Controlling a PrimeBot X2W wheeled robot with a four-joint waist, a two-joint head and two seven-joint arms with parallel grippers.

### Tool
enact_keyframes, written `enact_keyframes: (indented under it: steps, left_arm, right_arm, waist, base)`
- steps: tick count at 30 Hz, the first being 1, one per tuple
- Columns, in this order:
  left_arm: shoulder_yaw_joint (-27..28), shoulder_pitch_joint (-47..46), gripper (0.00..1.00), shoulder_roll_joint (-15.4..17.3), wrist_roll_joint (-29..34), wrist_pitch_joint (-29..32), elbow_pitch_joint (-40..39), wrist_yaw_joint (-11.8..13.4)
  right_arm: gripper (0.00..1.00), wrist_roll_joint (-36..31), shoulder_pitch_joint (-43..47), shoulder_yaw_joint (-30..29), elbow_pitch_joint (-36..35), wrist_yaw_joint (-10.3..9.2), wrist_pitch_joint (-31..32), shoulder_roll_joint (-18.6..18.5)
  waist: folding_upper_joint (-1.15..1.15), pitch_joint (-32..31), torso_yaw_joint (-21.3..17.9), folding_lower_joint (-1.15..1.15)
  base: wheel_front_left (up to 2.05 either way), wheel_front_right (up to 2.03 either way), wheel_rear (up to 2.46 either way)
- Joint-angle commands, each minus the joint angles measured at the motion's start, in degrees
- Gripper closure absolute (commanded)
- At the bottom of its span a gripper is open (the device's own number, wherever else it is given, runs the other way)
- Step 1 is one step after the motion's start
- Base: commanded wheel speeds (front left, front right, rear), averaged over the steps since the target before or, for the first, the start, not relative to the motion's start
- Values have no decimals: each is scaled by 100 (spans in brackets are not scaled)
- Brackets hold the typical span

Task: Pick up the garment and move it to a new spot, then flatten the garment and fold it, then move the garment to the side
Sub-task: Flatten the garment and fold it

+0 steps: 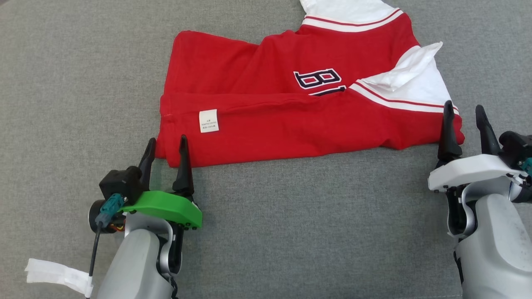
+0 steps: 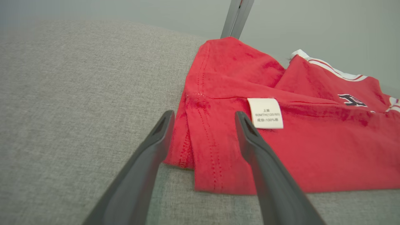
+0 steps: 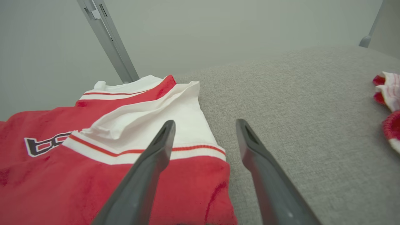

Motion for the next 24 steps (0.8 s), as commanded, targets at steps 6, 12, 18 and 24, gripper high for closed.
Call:
enact_keyframes:
  steps: [6,12,18,24]
  left_arm:
    - [-38,160,0,29,28,0,34,67]
    - [-48,63,0,29,82,0,70,35]
    - [26,93,0,29,131,0,118,4]
    - [41,123,0,28,227,0,264,-77]
  right_arm:
    - [0,132,271,88,255,-5,-16,-20]
    - [72,154,109,262,753,-4,-14,-49]
    - [100,243,32,300,788,-8,-14,-138]
    - [100,343,0,314,609,-8,-16,-181]
  waist:
    - [0,-11,-57,0]
    - [0,22,-26,0]
    - [0,13,-20,0]
    - [0,-6,-81,0]
  base:
    - [0,0,0]
    - [0,0,0]
    - [0,0,0]
    - [0,0,0]
